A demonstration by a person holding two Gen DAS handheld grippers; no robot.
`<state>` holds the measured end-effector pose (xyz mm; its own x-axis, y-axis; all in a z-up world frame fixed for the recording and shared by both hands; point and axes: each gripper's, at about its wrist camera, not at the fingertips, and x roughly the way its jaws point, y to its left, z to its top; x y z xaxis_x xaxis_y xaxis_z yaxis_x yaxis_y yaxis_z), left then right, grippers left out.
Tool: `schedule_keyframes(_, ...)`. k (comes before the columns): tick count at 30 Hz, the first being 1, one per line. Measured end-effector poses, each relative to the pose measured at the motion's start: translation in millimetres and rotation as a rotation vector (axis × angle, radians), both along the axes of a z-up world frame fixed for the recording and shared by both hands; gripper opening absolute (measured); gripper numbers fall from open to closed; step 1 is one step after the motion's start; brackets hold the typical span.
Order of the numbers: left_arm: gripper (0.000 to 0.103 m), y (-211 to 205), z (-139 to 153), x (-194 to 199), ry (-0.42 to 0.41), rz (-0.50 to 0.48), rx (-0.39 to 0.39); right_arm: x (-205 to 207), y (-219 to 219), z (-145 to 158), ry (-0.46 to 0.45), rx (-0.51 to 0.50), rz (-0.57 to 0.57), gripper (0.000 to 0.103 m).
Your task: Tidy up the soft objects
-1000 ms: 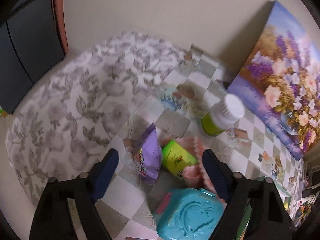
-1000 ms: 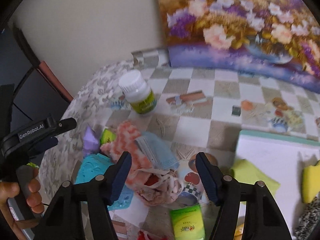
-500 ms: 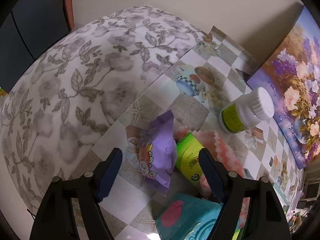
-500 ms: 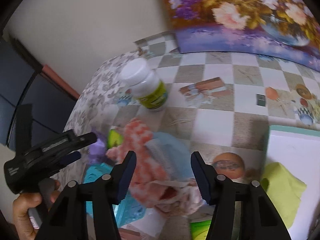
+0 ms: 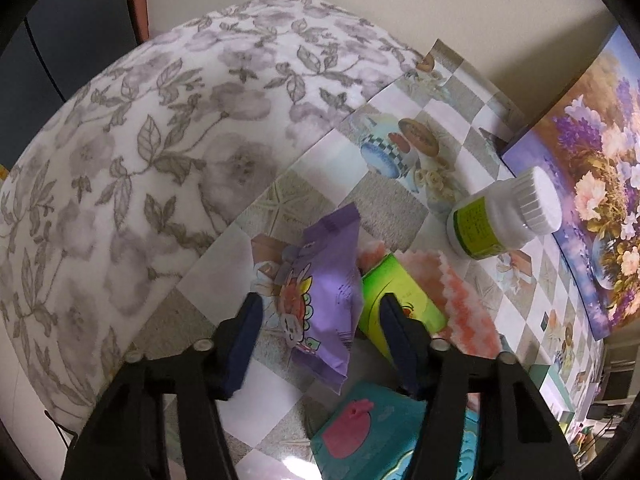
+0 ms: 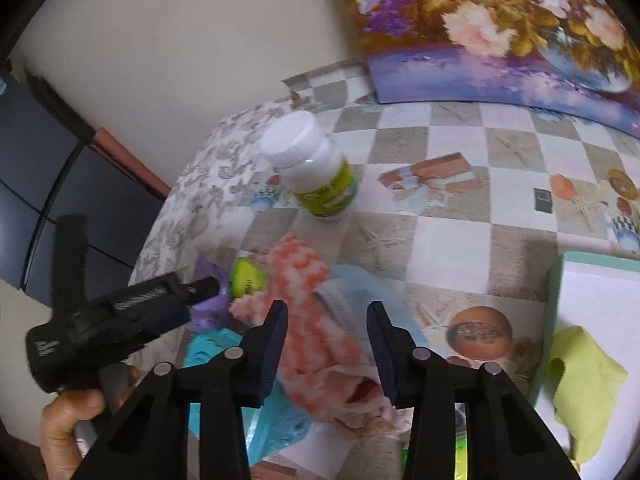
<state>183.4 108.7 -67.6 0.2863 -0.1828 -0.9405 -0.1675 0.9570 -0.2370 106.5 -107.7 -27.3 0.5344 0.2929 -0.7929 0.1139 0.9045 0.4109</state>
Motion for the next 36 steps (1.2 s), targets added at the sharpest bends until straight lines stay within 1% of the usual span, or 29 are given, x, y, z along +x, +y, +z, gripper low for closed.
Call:
schedule_keyframes(5, 0.056, 2.4, -1.5, 0.4, 0.000, 0.002, 0.001, 5.7, 14.1, -7.7, 0.017, -0.018, 0.028, 0.044)
schedule_keyframes(7, 0.056, 2.1, -3.2, 0.8, 0.006, -0.001, 0.004, 7.6, 16.0, -13.2, 0.032, -0.033, 0.030, 0.041)
schedule_keyframes(10, 0.052, 1.6, -6.7, 1.0, 0.017, -0.005, 0.001, 8.6, 15.2, -19.2, 0.044, -0.028, 0.026, 0.036)
schedule_keyframes(13, 0.047, 0.1, -9.3, 1.5, 0.025, -0.013, -0.002, 8.8, 14.4, -23.2, 0.052, -0.025, 0.028, 0.029)
schedule_keyframes(14, 0.046, -0.3, -9.5, 1.6, 0.024, -0.015, -0.002, 8.6, 13.5, -23.6, 0.049, -0.017, 0.024, 0.025)
schedule_keyframes(15, 0.046, -0.6, -9.4, 1.7, 0.023, -0.015, 0.001, 8.2, 12.3, -24.0, 0.050, -0.012, 0.023, 0.016)
schedule_keyframes(18, 0.042, 0.5, -8.4, 1.7, 0.018, -0.015, 0.000, 7.5, 11.2, -21.4, 0.038, -0.005, 0.023, 0.008)
schedule_keyframes(22, 0.038, -0.9, -5.3, 0.7, 0.002, -0.015, -0.009, 6.1, 8.9, -14.0, 0.015, 0.010, 0.015, 0.007)
schedule_keyframes(29, 0.036, 1.4, 6.4, -2.0, -0.034, -0.009, -0.012, 2.1, 2.0, 6.7, -0.033, 0.037, -0.001, 0.006)
schedule_keyframes(32, 0.036, 1.8, 16.6, -3.5, -0.061, -0.012, -0.010, -1.3, -0.4, 23.5, -0.076, 0.049, -0.003, 0.006)
schedule_keyframes(33, 0.036, 1.9, 20.6, -4.2, -0.072, -0.013, -0.011, -2.9, -1.4, 29.4, -0.092, 0.053, -0.004, 0.002)
schedule_keyframes(36, 0.035, 2.2, 34.2, -7.0, -0.105, -0.015, -0.022, -9.4, -4.7, 51.7, -0.150, 0.065, -0.009, 0.002)
